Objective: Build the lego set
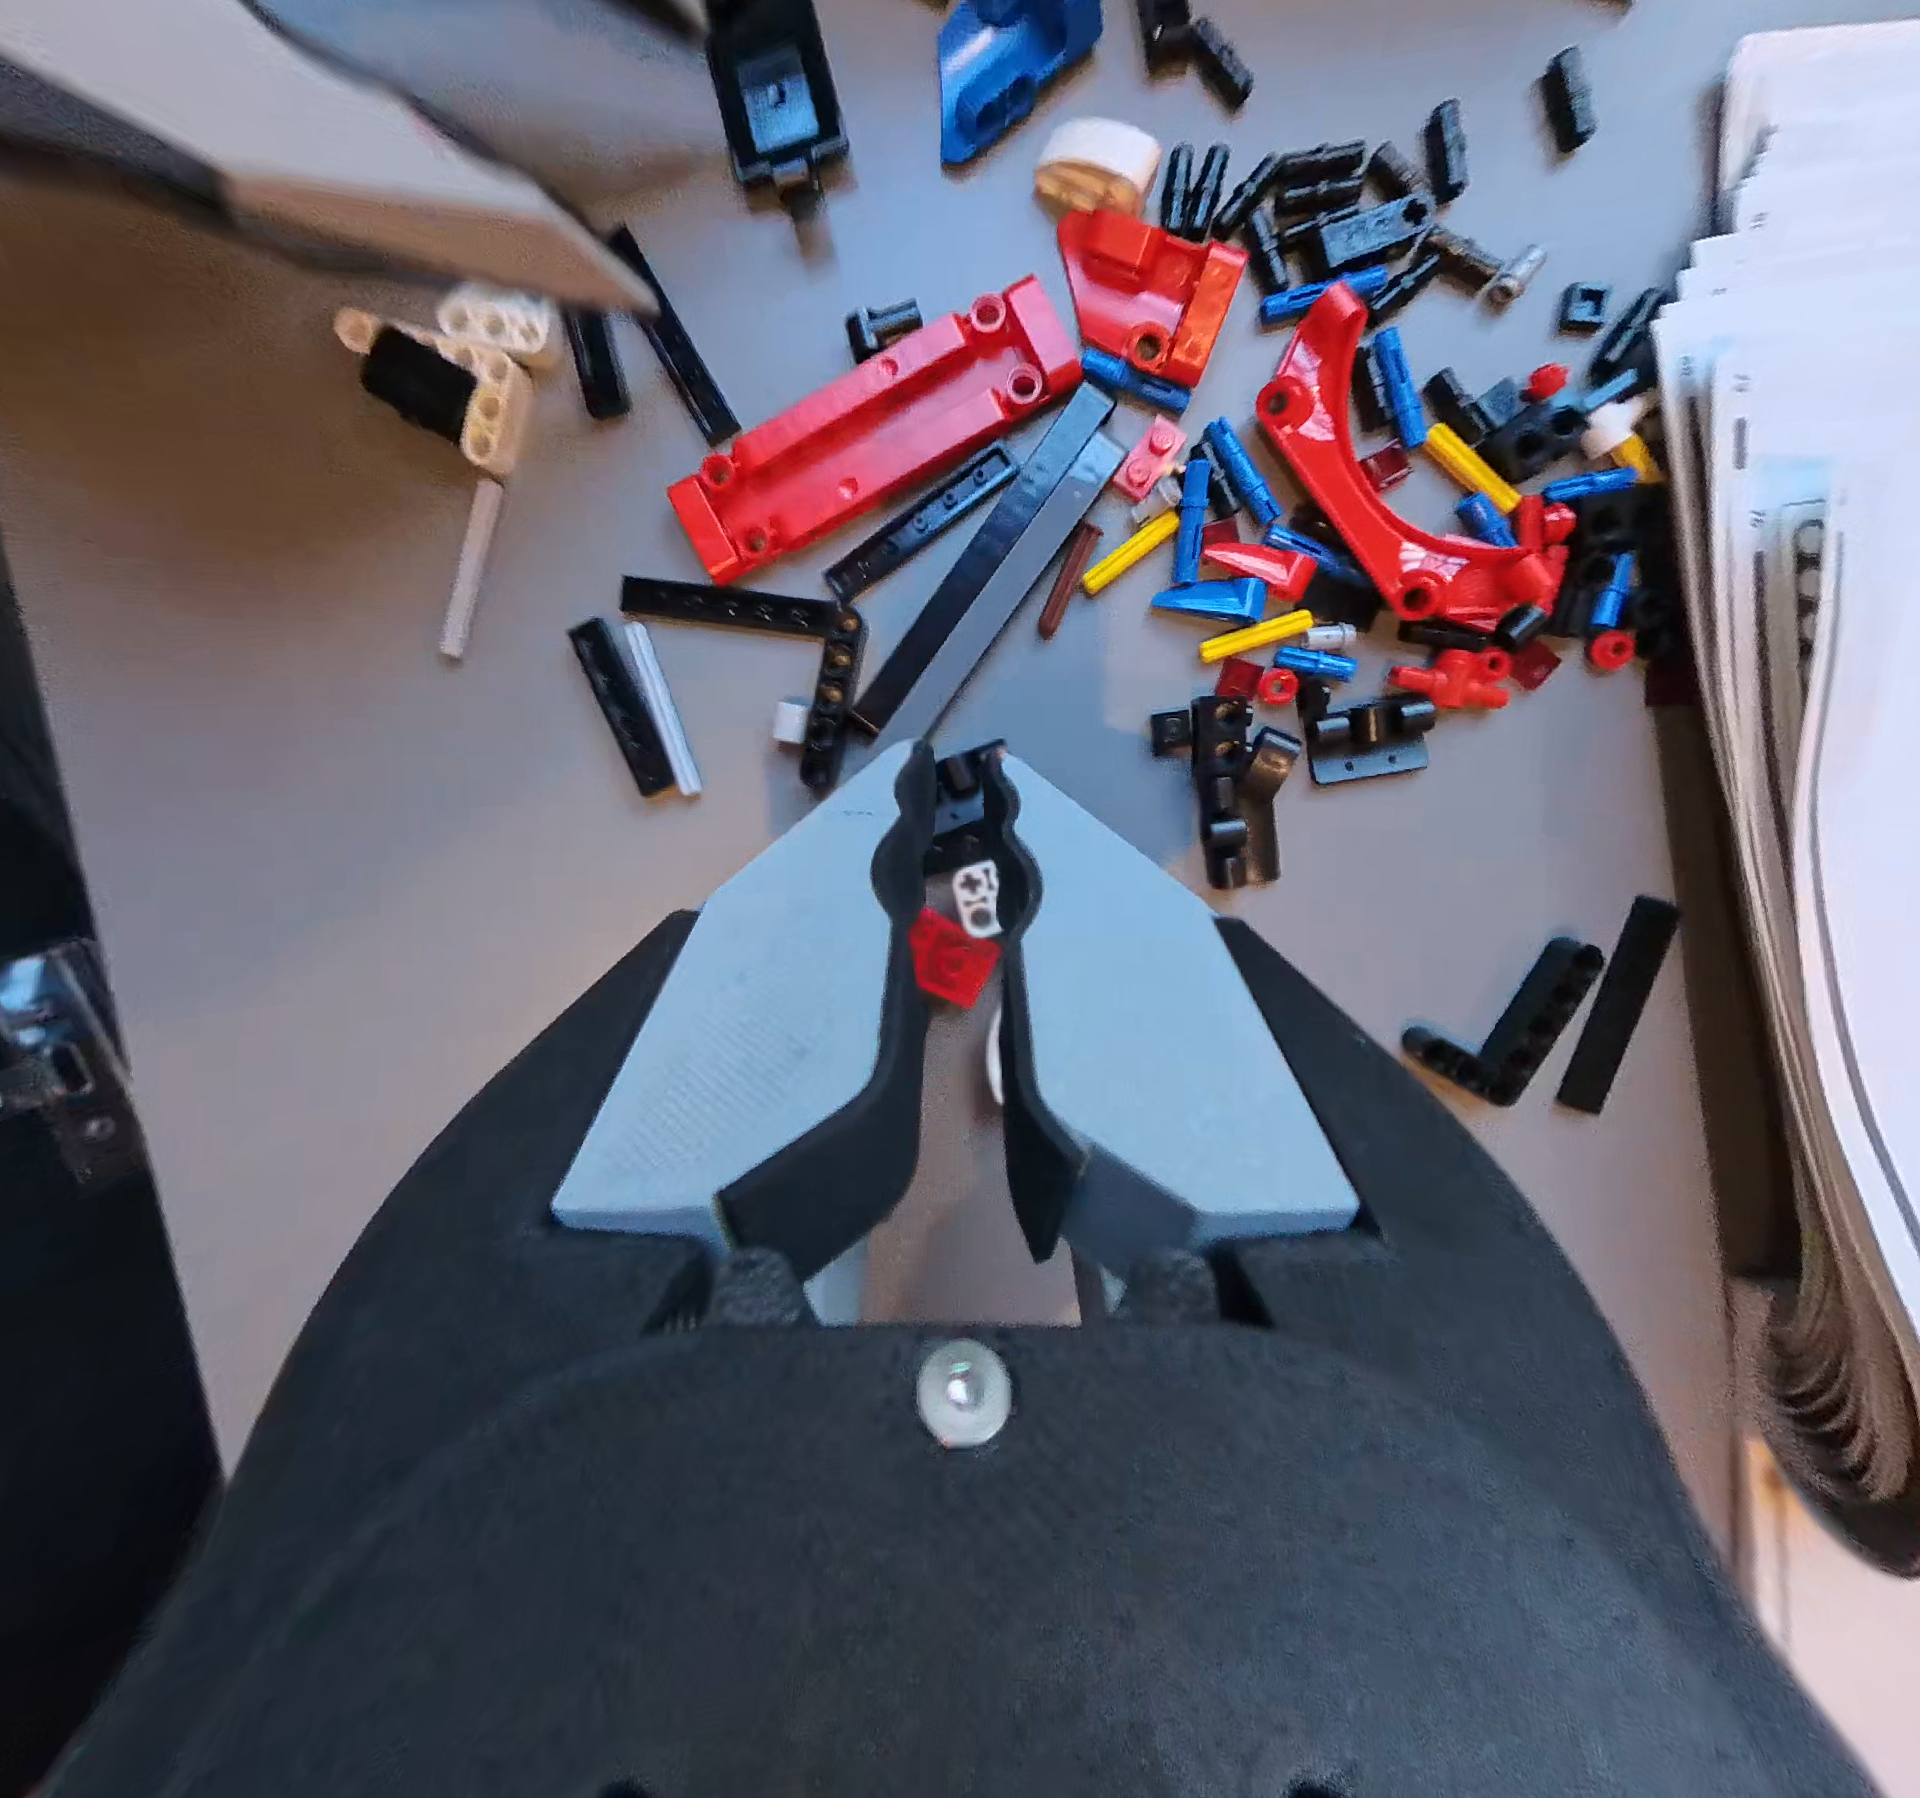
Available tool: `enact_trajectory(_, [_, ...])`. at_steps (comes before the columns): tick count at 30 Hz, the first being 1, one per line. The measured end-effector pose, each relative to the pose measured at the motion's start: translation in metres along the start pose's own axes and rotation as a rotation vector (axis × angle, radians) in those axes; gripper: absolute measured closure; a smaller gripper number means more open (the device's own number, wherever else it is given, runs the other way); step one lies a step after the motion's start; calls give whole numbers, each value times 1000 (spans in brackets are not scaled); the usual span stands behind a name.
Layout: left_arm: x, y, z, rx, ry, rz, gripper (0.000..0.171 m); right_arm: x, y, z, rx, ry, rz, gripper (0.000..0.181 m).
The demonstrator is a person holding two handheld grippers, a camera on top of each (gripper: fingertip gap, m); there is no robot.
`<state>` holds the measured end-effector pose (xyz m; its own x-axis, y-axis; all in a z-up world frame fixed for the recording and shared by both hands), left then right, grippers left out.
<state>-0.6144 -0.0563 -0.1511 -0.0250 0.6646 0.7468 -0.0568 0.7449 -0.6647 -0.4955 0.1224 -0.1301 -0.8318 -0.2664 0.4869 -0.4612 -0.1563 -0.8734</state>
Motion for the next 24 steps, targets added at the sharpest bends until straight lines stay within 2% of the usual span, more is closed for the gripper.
enact_trajectory(2, [-9, 11, -4, -40, -26, 63, 130, 1, -7, 3, -9, 40, -50, 173])
enact_trajectory(5, [-13, 10, -4, -65, -56, 35, 131, 12, -7, -3, -57, 68, -107, 170])
enact_trajectory(8, [-14, 6, -4, -87, -48, 19, 129, 35, 8, -16, -50, 100, -138, 163])
enact_trajectory(14, [3, -3, -3, -112, 7, -74, 129, 81, 49, -45, -30, 34, -104, 167])
enact_trajectory(17, [23, 1, 3, -134, 31, -94, 128, 82, 64, -50, -17, 3, -55, 175])
enact_trajectory(20, [44, 15, 13, -103, 77, -104, 129, 74, 62, -48, -21, -24, -16, 175])
enact_trajectory(24, [55, 40, 21, -104, 106, -33, 133, 59, 53, -41, -22, -54, 3, 173])
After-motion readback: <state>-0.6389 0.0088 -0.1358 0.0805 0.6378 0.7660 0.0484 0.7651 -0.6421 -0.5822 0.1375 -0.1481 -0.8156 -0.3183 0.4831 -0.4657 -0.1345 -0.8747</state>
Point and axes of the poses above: each gripper's, where its closed fingertips meet, y out along the fingers, x out of its top, z = x × y across the jaws, the point moved 10 cm from there along -y, back along the fingers, and after that the axes turned 4 degrees about -x, right-handed, at the moved point
